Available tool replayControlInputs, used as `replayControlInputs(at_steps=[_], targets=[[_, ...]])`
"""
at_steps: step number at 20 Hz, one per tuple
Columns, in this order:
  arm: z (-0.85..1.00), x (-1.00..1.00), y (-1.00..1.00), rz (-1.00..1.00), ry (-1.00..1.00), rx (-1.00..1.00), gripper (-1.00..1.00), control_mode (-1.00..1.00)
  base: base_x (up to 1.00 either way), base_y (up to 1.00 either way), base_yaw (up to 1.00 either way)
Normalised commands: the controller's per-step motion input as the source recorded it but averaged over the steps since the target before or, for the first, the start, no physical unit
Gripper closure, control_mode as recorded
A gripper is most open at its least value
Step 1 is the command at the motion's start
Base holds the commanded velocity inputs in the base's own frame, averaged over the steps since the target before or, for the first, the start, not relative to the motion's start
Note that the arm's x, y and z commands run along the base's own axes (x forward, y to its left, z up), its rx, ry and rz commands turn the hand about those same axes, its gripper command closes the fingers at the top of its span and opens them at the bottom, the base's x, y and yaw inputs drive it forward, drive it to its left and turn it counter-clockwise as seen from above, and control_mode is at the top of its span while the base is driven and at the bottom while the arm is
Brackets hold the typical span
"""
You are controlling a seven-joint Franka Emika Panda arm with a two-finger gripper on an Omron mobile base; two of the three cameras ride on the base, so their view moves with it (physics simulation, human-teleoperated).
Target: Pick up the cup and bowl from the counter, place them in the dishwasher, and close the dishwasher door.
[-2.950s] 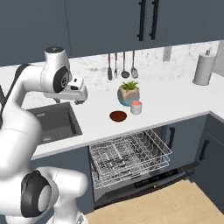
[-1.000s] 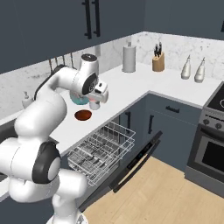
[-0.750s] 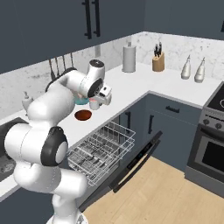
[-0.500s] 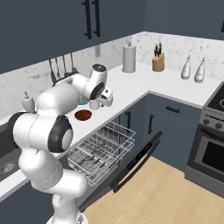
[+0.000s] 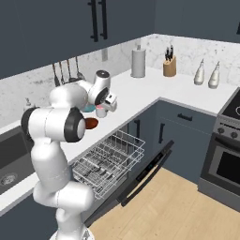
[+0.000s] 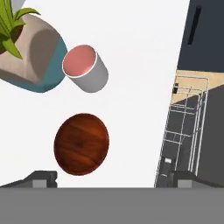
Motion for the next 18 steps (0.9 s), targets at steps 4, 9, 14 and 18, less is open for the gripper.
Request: replayControlInputs(at_steps=[4, 9, 14, 18], targets=[[-0.35, 0.49, 0.26, 0.0, 0.01, 0.0, -1.0, -1.0, 0.0, 0.0, 0.0], [-0.46, 0.64, 0.12, -0.02, 0.0, 0.0, -1.0, -1.0, 0.0, 0.0, 0.0], [-0.37, 0.63, 0.06, -0.04, 0.0, 0.0, -1.0, -1.0, 0.0, 0.0, 0.0], [-0.28, 0.61, 0.0, -0.05, 0.0, 0.0, -1.0, -1.0, 0.0, 0.0, 0.0]])
